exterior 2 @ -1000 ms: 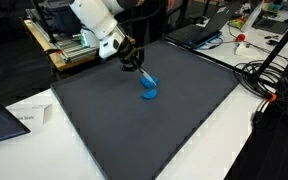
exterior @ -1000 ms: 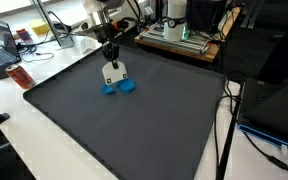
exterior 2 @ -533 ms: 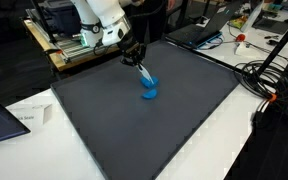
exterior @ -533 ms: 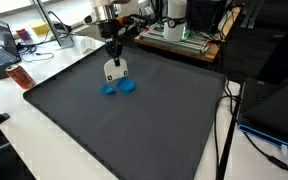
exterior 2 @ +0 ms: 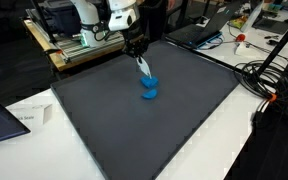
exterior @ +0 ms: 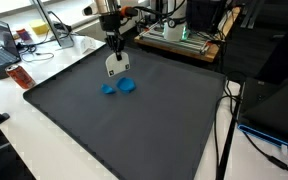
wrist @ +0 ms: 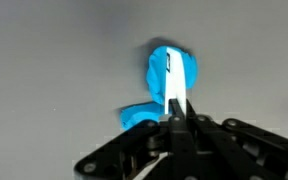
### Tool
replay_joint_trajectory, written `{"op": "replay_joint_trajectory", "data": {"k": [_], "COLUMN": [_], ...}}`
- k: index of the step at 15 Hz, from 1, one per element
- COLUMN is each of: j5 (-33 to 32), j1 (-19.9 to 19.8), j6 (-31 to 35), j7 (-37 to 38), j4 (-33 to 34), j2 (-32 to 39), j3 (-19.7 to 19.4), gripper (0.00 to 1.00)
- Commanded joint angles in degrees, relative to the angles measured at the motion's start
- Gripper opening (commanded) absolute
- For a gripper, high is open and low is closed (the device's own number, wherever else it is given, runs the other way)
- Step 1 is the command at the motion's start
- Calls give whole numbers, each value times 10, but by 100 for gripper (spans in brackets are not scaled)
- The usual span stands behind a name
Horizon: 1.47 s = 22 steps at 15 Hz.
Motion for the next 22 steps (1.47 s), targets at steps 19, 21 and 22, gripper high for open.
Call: {"op": "replay_joint_trajectory", "data": {"k": [19, 21, 22], "j5": [-229, -258, -267], "j1": [42, 49, 53], "j6": [-83, -82, -82], "j7": [251, 258, 257], "j4": [29, 34, 37], "j2": [-5, 1, 5], "j3": [7, 9, 10], "gripper": [1, 1, 1]}}
